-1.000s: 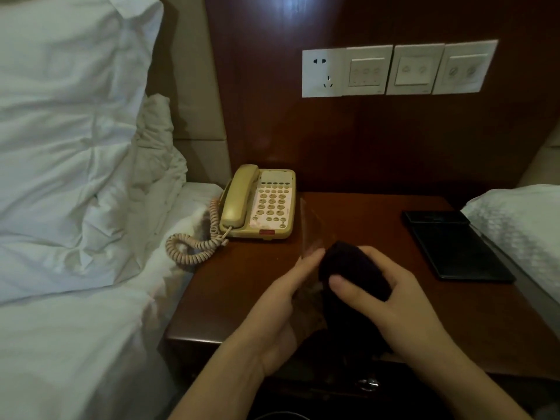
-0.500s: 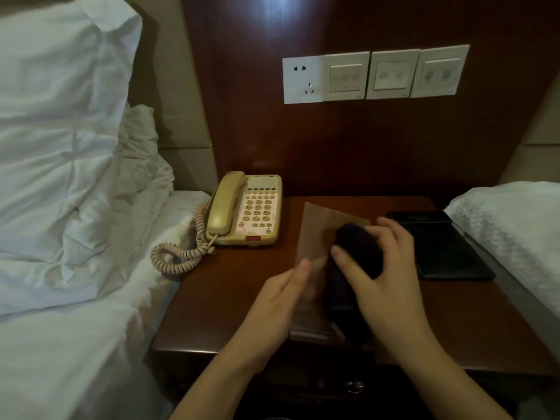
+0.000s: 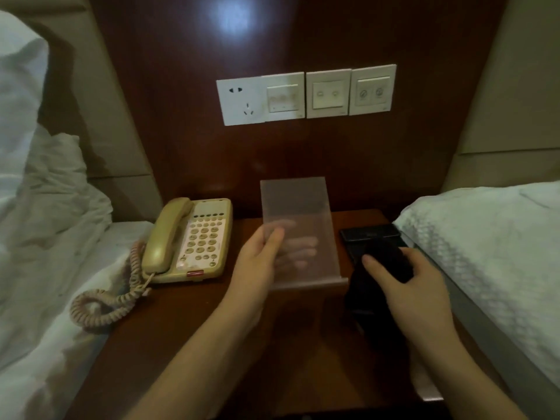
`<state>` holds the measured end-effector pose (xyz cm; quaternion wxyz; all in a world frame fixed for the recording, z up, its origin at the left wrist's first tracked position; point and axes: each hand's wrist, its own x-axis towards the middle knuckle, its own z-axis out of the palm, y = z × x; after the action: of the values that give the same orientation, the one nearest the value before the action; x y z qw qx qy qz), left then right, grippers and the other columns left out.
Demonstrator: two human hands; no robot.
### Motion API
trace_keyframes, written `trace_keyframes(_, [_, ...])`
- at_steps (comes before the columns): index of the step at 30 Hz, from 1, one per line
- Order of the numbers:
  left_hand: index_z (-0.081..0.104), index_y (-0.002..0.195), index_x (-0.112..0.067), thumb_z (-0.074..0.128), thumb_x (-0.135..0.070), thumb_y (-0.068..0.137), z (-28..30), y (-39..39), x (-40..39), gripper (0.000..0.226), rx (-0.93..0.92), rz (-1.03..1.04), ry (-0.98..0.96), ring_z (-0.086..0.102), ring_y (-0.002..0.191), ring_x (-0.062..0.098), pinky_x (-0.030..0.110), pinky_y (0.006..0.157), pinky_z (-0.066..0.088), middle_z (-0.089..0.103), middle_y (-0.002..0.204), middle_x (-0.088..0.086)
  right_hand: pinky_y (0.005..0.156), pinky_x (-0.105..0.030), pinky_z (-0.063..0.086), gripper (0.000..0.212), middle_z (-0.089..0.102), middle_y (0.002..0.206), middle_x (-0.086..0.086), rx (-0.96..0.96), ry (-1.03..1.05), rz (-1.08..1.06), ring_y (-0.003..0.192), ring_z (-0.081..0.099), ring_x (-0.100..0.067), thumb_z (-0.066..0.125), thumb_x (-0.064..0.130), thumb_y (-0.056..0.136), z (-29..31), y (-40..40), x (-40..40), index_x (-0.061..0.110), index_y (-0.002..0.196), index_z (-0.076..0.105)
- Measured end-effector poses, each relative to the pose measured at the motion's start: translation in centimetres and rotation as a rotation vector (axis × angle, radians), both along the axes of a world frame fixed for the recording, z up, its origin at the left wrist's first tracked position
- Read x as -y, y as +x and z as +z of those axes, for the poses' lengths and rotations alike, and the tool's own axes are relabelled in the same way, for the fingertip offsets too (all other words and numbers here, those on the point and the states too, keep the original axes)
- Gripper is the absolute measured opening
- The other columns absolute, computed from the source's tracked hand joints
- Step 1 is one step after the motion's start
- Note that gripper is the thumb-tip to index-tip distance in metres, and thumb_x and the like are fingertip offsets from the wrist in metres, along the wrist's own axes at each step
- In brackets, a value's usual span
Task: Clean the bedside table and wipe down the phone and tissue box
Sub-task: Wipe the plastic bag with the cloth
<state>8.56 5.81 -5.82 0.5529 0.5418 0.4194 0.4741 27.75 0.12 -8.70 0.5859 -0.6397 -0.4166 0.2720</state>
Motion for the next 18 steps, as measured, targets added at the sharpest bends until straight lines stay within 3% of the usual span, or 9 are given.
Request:
trace_keyframes(3, [0.058,0.126,-0.017,0.044,-0.015,0.107,0.8,3.7,-3.2,0.024,0.008,-0.053,0.001,0.076,0.097,0.018,0.032,0.083,0.059,0.078,0.105,0.006,0.069,-0.045,0.06,0.016,0.071,0.09,0.003,-0.068,-0.018,-0.109,0.078,0.071,-0.021,0.076,0.036,0.084,-0.2,2.3,-0.2,0.034,0.09,0.061])
trace_keyframes(6, [0.059,0.118,-0.013,0.044,-0.006,0.105,1.3,7.6,-7.0,0.021,0.001,-0.06,0.019,0.073,0.081,-0.002,0.016,0.067,0.055,0.078,0.091,-0.006,0.069,-0.05,0.061,0.016,0.073,0.088,-0.003,-0.165,-0.061,-0.123,0.076,0.072,-0.027,0.076,0.032,0.084,-0.4,3.9,-0.6,0.026,0.094,0.066])
trace_keyframes(9, [0.061,0.12,-0.014,0.044,-0.007,0.104,1.2,11.8,-10.9,0.024,0.05,-0.05,-0.034,0.073,0.096,0.011,0.016,0.064,0.056,0.074,0.113,0.005,0.063,-0.04,0.06,0.017,0.073,0.085,-0.002,-0.182,-0.073,-0.124,0.074,0.072,-0.022,0.078,0.032,0.082,-0.6,5.0,-1.2,0.024,0.094,0.067])
trace_keyframes(12, [0.062,0.126,-0.014,0.043,-0.007,0.104,0.3,15.0,-14.0,0.03,0.048,-0.049,-0.06,0.069,0.1,0.013,0.012,0.057,0.053,0.072,0.117,0.007,0.062,-0.036,0.058,0.014,0.073,0.078,0.001,-0.201,-0.085,-0.117,0.07,0.071,-0.017,0.079,0.029,0.08,-0.8,5.5,-2.0,0.023,0.087,0.068])
trace_keyframes(14, [0.065,0.121,-0.015,0.044,-0.007,0.103,-0.7,16.6,-15.4,0.029,0.015,-0.066,-0.059,0.067,0.105,0.016,0.016,0.063,0.052,0.071,0.12,0.007,0.067,-0.038,0.057,0.014,0.073,0.079,0.002,-0.198,-0.114,-0.098,0.074,0.07,-0.018,0.08,0.029,0.08,-1.0,5.7,-2.6,0.024,0.086,0.068])
trace_keyframes(18, [0.067,0.119,-0.013,0.044,-0.007,0.103,-2.5,18.0,-17.3,0.029,-0.035,-0.075,-0.045,0.065,0.103,0.012,0.021,0.077,0.047,0.072,0.113,0.002,0.059,-0.03,0.049,0.016,0.074,0.078,0.004,-0.219,-0.113,-0.084,0.075,0.07,-0.015,0.081,0.03,0.077,-1.0,6.6,-3.3,0.024,0.087,0.07])
